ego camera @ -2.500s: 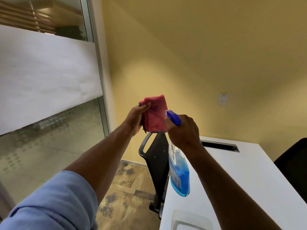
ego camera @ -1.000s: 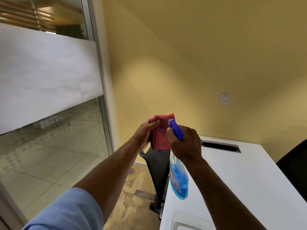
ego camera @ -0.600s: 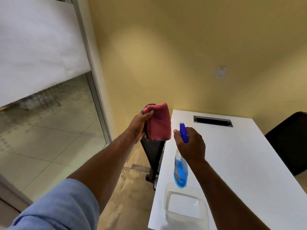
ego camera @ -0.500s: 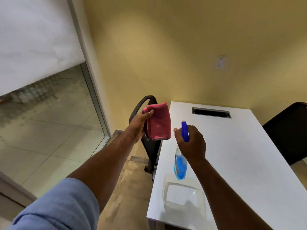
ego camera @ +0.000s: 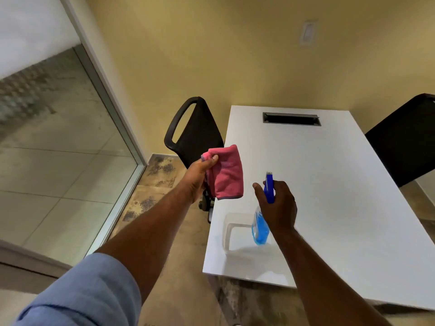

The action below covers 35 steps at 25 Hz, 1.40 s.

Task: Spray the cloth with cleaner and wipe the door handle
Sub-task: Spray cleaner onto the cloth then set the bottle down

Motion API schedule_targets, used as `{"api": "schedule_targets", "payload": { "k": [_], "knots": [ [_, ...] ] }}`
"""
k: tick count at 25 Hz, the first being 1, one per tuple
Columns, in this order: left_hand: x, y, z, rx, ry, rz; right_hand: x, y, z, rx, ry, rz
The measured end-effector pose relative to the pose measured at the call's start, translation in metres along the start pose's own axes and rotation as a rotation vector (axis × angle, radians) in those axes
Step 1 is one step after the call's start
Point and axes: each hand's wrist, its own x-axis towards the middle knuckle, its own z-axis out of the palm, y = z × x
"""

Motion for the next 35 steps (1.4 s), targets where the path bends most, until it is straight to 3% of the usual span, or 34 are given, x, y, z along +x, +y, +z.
{"api": "schedule_targets", "payload": {
  "k": [9, 18, 21, 25, 30, 35],
  "knots": [
    [0.01, -0.038, 0.005, 0.03, -0.027, -0.089, -0.041, 0.063, 0.002, 0.003, -0.02, 0.08],
    [0.008, -0.037, 0.01, 0.051, -0.041, -0.068, -0.065, 0.086, -0.004, -0.036, -0.111, 0.116],
    [0.005, -0.034, 0.014, 0.038, -0.048, -0.057, -0.065, 0.087, -0.013, -0.092, -0.123, 0.064],
    [-0.003, -0.027, 0.02, 0.032, -0.072, -0.018, -0.059, 0.072, -0.026, -0.162, -0.015, -0.062],
    [-0.018, -0.01, 0.029, 0.01, -0.057, 0.023, -0.016, 0.004, -0.024, 0.122, -0.026, -0.207],
    [-0.037, 0.022, 0.03, 0.001, -0.061, 0.099, 0.015, -0.059, -0.016, 0.378, -0.121, -0.179]
  ]
}}
